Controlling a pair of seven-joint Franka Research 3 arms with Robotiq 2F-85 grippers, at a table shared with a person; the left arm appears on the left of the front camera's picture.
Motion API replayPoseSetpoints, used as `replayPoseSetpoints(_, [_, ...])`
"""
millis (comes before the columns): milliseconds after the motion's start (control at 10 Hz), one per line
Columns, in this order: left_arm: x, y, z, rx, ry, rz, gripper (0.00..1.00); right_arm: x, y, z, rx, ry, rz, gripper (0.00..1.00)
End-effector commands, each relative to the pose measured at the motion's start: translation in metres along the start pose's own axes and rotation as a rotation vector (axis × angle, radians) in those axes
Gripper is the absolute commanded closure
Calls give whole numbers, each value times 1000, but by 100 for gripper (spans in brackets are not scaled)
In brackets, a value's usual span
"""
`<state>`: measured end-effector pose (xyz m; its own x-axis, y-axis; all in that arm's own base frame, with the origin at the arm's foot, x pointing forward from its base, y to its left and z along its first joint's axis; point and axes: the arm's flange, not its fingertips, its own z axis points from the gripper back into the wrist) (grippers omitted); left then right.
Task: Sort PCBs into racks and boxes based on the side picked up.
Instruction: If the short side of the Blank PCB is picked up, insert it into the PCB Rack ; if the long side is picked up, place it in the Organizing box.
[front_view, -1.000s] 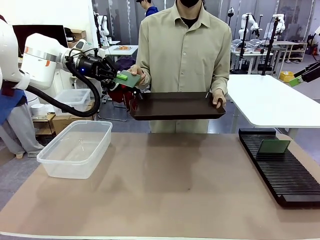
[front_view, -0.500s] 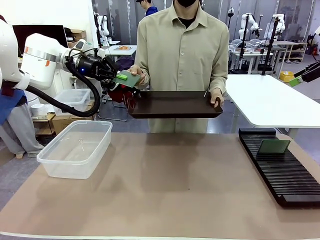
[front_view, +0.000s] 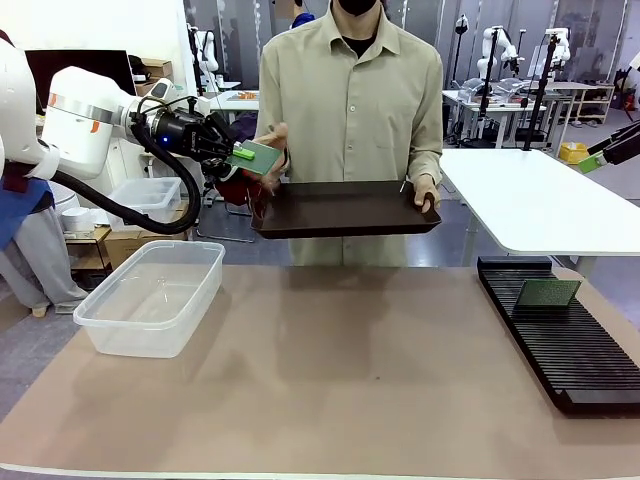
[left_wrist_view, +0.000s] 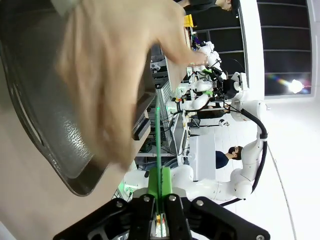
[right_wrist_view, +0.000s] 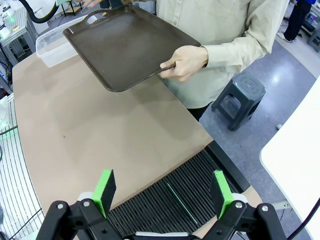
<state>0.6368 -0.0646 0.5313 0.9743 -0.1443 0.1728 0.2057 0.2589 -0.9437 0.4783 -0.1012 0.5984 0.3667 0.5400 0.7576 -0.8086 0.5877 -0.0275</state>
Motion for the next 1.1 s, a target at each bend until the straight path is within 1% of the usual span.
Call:
replayPoseSetpoints(0, [1, 0, 3, 3, 12, -3, 97, 1, -1, -3, 0, 4, -1, 0])
replayPoseSetpoints(600, [0, 0, 3, -10, 18, -7, 97, 1, -1, -3, 0, 4, -1, 0])
replayPoseSetpoints(700, [-3, -2, 2, 17, 18, -7, 97, 1, -1, -3, 0, 4, -1, 0])
replayPoseSetpoints(800, [-9, -5, 3, 86, 39, -11, 97, 1, -1, -3, 0, 4, -1, 0])
replayPoseSetpoints(900, [-15, -8, 8, 187, 81, -33, 97, 1, -1, -3, 0, 4, -1, 0])
replayPoseSetpoints(1000, [-25, -12, 14, 264, 109, -29, 97, 1, -1, -3, 0, 4, -1, 0])
